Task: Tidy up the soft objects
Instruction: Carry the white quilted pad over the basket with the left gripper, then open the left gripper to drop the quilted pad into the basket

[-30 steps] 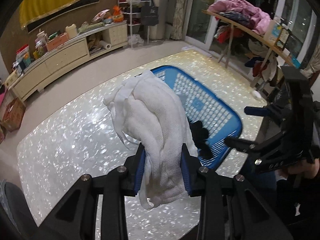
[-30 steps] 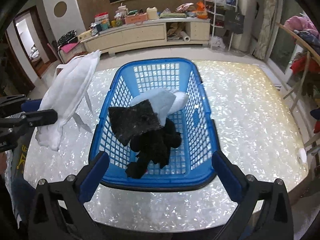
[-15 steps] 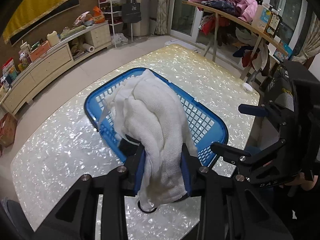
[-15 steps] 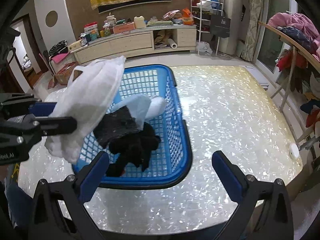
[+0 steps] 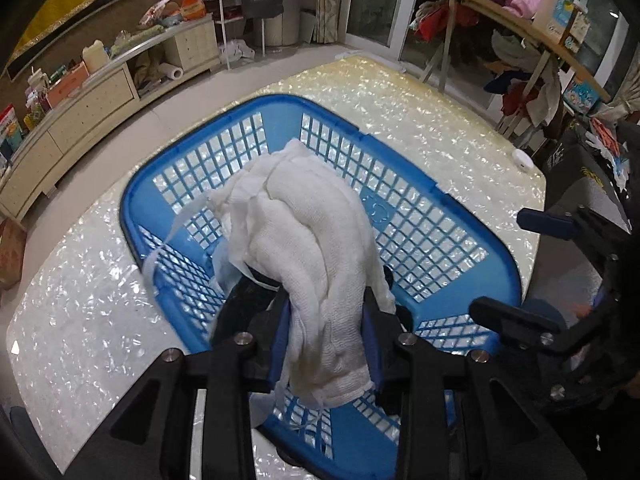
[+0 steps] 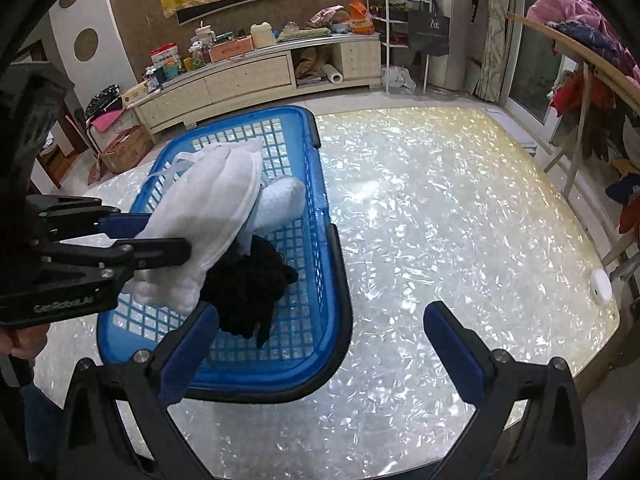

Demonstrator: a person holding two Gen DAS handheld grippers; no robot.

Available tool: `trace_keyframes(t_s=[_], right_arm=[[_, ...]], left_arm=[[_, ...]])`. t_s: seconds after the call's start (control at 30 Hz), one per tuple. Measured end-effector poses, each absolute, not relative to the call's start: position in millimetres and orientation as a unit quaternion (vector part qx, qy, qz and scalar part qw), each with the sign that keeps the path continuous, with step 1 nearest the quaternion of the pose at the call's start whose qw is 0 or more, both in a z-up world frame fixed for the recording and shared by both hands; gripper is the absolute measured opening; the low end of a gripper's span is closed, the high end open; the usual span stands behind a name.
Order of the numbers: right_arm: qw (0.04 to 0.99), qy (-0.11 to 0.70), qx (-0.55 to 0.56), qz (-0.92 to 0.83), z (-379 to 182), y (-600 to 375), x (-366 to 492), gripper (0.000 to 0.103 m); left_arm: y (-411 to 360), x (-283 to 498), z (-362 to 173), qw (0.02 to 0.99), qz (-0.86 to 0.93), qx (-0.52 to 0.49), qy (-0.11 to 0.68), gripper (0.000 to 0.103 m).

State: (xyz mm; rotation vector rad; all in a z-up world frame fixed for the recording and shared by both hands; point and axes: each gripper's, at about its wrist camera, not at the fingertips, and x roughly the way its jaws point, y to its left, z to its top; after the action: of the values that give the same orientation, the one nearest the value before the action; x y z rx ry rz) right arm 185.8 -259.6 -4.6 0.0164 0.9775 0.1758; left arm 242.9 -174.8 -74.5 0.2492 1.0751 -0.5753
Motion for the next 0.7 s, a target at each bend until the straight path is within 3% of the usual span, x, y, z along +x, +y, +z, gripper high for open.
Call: trace_keyframes(t_s=[0.23,0.33,0.43,0.5,0.57,0.7], right_arm=[[0.876,0.475,0.010,0.081,-6,-258,185,0.103],[0.875,0.477,0.012,0.080,-5,-259,184,0.103],[0.875,0.476,0.014,0.081,-4,-260,183,0.103],[0.876,0.475,0.014,0.080,0,-260,181,0.103],[0.877,0.473,0.015,0.081,2,-261,179,0.103],[0.880,0.468,0.016,0.085,10,-260,174,0.103]], left_arm=[[-185,251,-84,0.810,-0.270,0.134,0.502,0.032],[-186,252,-86,0.811,-0.265,0.143,0.501,0.038],[-185,251,-83,0.816,-0.257,0.149,0.496,0.050],[-185,248,-78,0.821,-0.249,0.157,0.490,0.063],[-185,242,-71,0.825,-0.244,0.172,0.479,0.063],[-179,228,-51,0.833,-0.241,0.168,0.468,0.077]])
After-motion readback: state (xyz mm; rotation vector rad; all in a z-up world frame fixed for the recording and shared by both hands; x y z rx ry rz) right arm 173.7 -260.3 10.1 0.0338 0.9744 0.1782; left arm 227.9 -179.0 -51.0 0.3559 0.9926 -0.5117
